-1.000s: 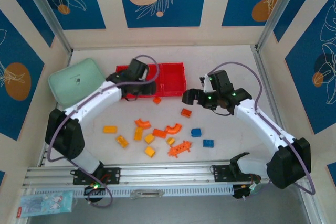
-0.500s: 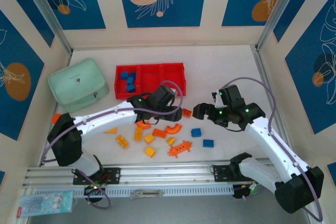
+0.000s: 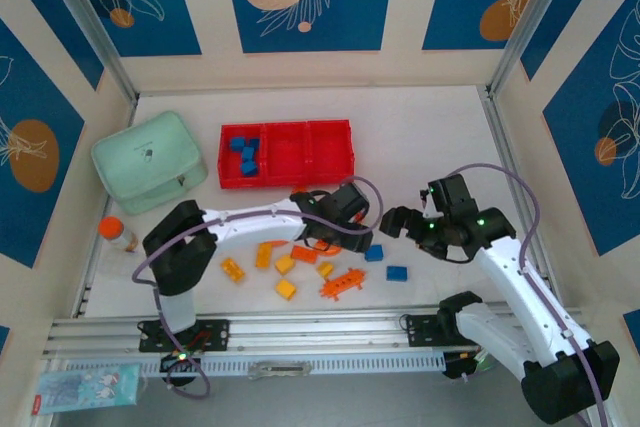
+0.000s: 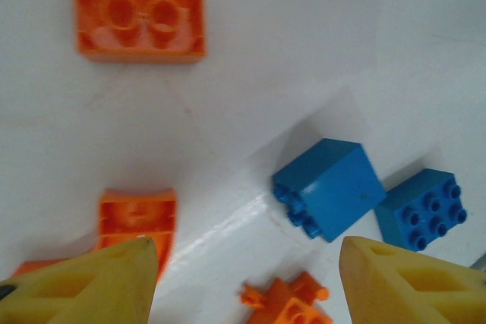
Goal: Sort the legos into containers by color
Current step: Pick up the lego from the middle-left of the table.
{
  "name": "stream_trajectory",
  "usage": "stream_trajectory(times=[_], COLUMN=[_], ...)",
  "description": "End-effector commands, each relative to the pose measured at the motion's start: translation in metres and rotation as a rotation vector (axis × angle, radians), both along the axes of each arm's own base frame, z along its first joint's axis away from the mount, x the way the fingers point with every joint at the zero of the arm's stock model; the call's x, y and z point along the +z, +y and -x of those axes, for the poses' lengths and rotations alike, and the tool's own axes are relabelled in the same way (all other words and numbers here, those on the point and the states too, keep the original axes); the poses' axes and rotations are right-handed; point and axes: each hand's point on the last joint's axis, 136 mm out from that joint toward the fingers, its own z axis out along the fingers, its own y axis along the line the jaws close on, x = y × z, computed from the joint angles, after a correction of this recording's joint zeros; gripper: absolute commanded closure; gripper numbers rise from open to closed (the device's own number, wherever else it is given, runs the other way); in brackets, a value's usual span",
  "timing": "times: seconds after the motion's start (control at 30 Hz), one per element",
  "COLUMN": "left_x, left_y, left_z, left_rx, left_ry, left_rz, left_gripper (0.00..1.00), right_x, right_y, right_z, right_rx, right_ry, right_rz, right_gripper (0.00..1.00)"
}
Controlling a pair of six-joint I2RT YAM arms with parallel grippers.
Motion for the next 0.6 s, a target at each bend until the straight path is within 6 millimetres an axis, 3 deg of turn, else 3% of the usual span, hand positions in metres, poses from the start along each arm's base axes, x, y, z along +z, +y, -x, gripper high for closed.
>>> stream_trajectory(times=[0.0, 0.23, 0.57], left_x=[-0.003, -0.019, -0.038], left_y=[-0.026, -0.046, -0.053], left_z=[0.009, 0.012, 0.01], left_rx=[0.001, 0.063, 0.13], left_ry=[0.049, 0.098, 0.092], left_rz=[0.053, 0.055, 0.006], left_gripper=[0.36, 0.33, 0.28], right_x=[-0.006, -0.008, -0.001], right_y=[-0.007, -0.016, -0.026], right_z=[0.011, 0.018, 0.021], right_rx=[-0.074, -0.148, -0.205], right_ry=[0.05, 0.065, 0.027], right_rz=[-0.008, -0.024, -0.055], right_gripper=[0.01, 0.01, 0.01])
